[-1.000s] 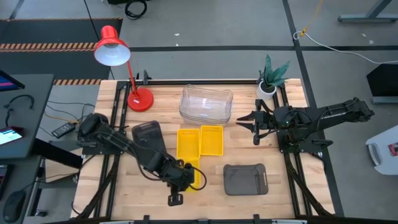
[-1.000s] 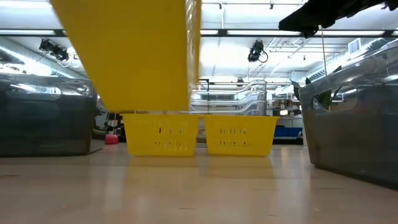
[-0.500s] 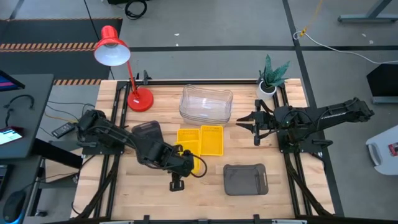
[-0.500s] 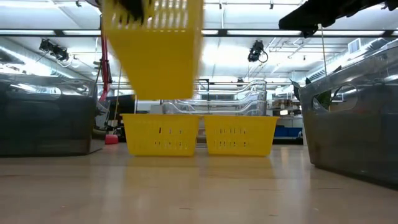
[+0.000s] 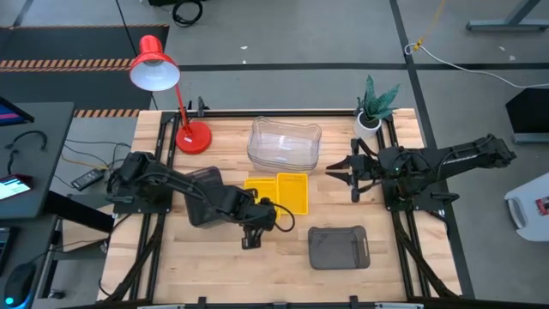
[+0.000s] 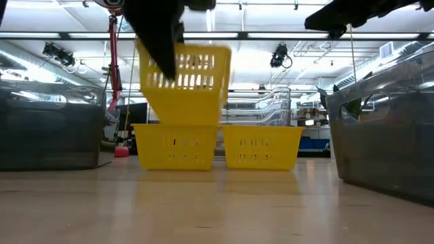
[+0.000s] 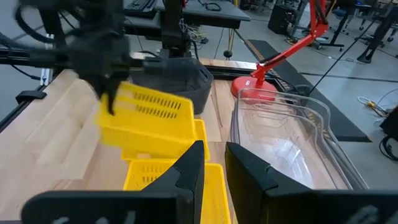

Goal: Stack baskets by color
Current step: Stack the bottom yellow bin on the top of the left yellow bin, then stack the right yellow bin on the top of the stacked yellow bins

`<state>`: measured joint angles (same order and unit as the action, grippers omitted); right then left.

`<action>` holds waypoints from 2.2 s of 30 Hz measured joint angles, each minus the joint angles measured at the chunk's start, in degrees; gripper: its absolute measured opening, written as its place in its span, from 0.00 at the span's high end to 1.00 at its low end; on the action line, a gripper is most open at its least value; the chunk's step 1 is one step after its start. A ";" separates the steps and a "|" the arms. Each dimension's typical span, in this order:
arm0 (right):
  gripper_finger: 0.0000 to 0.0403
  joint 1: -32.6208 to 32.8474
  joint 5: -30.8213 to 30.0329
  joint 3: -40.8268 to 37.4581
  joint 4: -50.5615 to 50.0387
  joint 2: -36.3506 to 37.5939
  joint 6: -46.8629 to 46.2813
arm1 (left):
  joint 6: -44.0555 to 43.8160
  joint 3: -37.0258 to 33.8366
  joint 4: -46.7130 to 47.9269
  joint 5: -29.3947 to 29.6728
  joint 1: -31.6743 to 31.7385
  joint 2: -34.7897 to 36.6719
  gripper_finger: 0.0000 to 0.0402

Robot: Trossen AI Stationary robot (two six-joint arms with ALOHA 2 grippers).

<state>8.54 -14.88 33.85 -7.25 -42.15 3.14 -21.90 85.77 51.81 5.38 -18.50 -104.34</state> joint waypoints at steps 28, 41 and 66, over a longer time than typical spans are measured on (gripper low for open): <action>0.82 4.26 0.01 0.02 1.55 0.26 0.31 | 3.03 -4.67 -0.83 0.42 4.68 -2.69 0.89; 0.82 4.26 0.01 0.02 2.15 0.27 0.11 | 0.04 -3.82 -11.88 6.23 3.84 -1.61 0.59; 0.82 4.37 0.29 0.02 1.65 0.15 -0.42 | 12.21 -3.85 -37.77 10.65 5.22 -14.10 0.63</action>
<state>12.91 -14.59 33.87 -5.60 -42.00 2.72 -9.69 81.93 14.04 16.03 -13.28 -118.43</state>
